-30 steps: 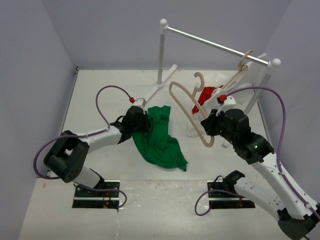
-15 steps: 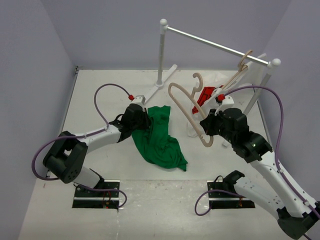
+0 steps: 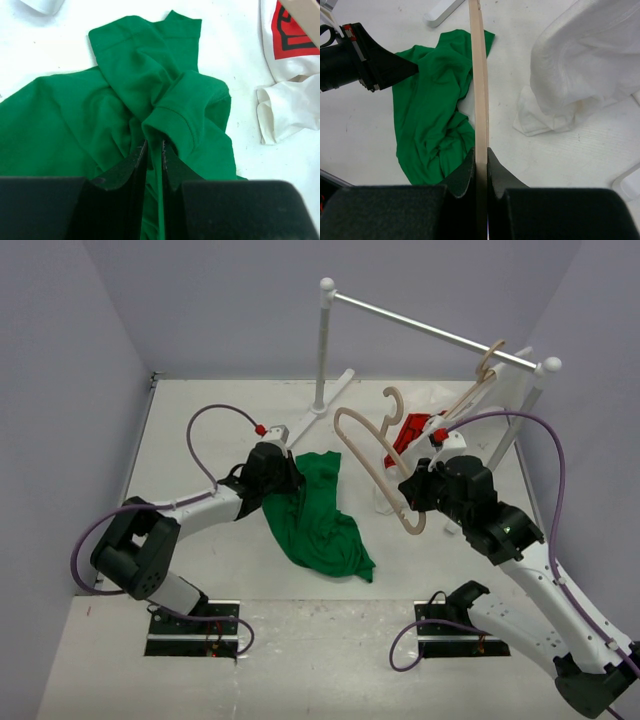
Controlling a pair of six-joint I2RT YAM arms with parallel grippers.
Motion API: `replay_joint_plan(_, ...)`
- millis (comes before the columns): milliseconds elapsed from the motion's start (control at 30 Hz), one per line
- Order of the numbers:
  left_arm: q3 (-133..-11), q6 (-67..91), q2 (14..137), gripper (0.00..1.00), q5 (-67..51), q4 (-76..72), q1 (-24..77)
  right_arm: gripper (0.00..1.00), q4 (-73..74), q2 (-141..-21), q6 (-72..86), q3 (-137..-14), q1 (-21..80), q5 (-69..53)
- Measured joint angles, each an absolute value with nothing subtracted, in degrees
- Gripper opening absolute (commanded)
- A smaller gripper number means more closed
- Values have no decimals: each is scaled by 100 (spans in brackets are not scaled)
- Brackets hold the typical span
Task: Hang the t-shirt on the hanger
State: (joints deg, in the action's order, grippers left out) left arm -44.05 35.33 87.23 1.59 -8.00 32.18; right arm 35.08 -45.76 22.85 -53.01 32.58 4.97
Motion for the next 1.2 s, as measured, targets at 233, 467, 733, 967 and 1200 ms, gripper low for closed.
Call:
replay_joint_plan(233,-4405,3546,8906,19,65,-897,3141,0,3509,-4576,2285,-5301,3256,497)
replay_joint_plan(467,-4405,3564,9174,18,-202,-1188,3088,0,3507,-4576,2285,-5301,3258,425)
replay_joint_plan(733,-4405,3591,9433,7,-392,-1622,3030,0,3467,-4574,2268,-5192,3256,182)
replay_joint_plan(967,-4405,3577,9515,0,-529,-1901,3027,0,3472,-4506,2261,-5074,3257,139)
replay_joint_plan(1200,-4403,3519,9248,0,-456,-2017,3028,0,3500,-4336,2246,-5074,3256,-169)
